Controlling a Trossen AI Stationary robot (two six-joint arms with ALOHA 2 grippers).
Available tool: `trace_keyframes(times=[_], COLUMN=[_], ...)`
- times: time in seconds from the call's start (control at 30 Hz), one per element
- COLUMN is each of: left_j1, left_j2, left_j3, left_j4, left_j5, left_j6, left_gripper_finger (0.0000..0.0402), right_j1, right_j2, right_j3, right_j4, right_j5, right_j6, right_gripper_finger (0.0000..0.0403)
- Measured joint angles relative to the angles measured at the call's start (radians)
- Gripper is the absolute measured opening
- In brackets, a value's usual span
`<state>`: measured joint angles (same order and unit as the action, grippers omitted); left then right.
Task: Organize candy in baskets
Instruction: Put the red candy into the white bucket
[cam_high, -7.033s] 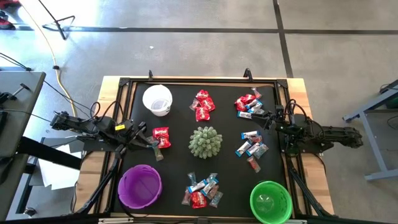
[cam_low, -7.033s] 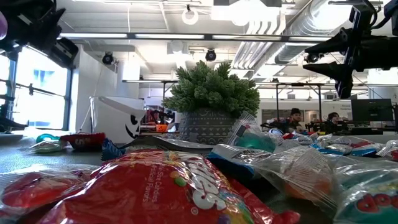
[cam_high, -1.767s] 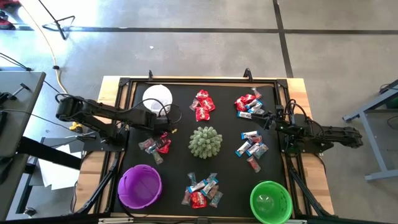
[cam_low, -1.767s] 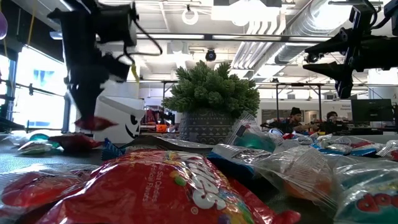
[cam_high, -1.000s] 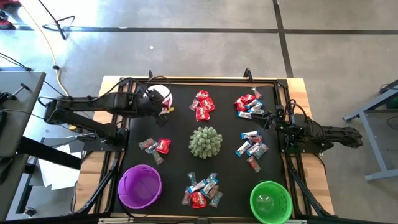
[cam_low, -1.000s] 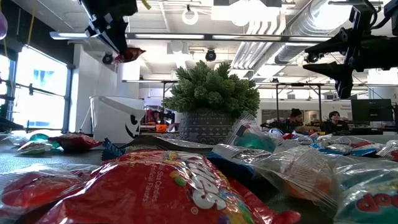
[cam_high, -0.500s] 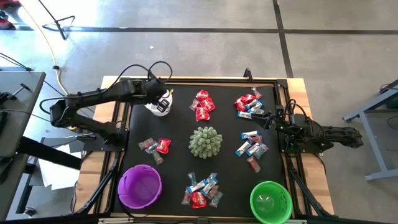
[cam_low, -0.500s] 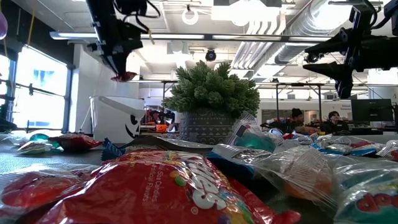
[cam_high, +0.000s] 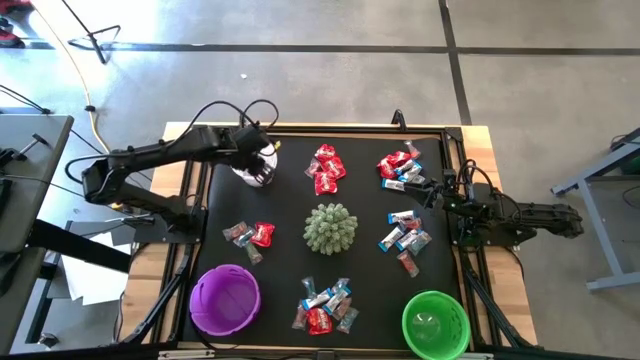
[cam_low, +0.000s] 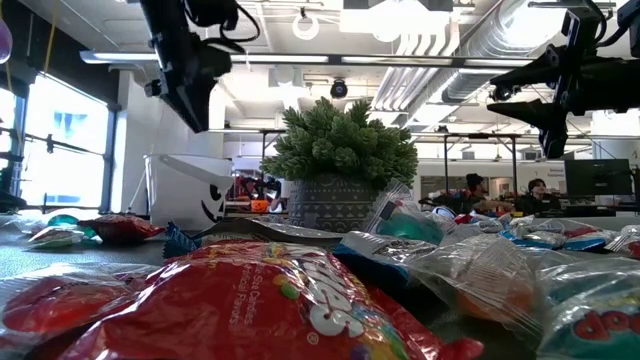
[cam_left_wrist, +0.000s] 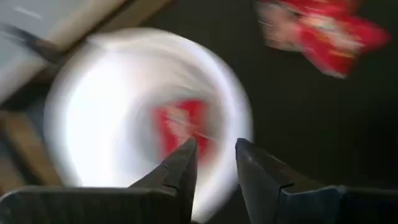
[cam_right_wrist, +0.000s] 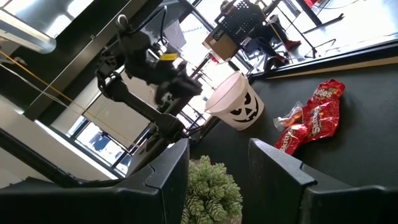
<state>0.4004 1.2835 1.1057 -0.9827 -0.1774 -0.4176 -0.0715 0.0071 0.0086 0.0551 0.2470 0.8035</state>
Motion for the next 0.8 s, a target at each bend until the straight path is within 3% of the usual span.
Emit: trace_keyframes(times=[0.13, 0.53, 0.8], left_j1=[-0.061, -0.348, -0.461], left_j2=[-0.010, 0.055, 0.202], left_j3=[0.000, 0.000, 0.000], left_j4=[0.002, -0.017, -0.046], left_j5=[0.118, 0.100, 0.084], left_j6=[-0.053, -0.260, -0.347], left_gripper_finger=[0.0095, 0.0099, 0.0100], right_j1=[0.000, 0.000, 0.000], right_j2=[0.000, 0.000, 0.000], right_j3=[0.000, 0.000, 0.000], right_j4=[0.000, 0.000, 0.000], right_j5=[0.000, 0.000, 0.000], right_j6=[0.000, 0.000, 0.000], right_gripper_finger=[0.0162, 0.0162, 0.0162])
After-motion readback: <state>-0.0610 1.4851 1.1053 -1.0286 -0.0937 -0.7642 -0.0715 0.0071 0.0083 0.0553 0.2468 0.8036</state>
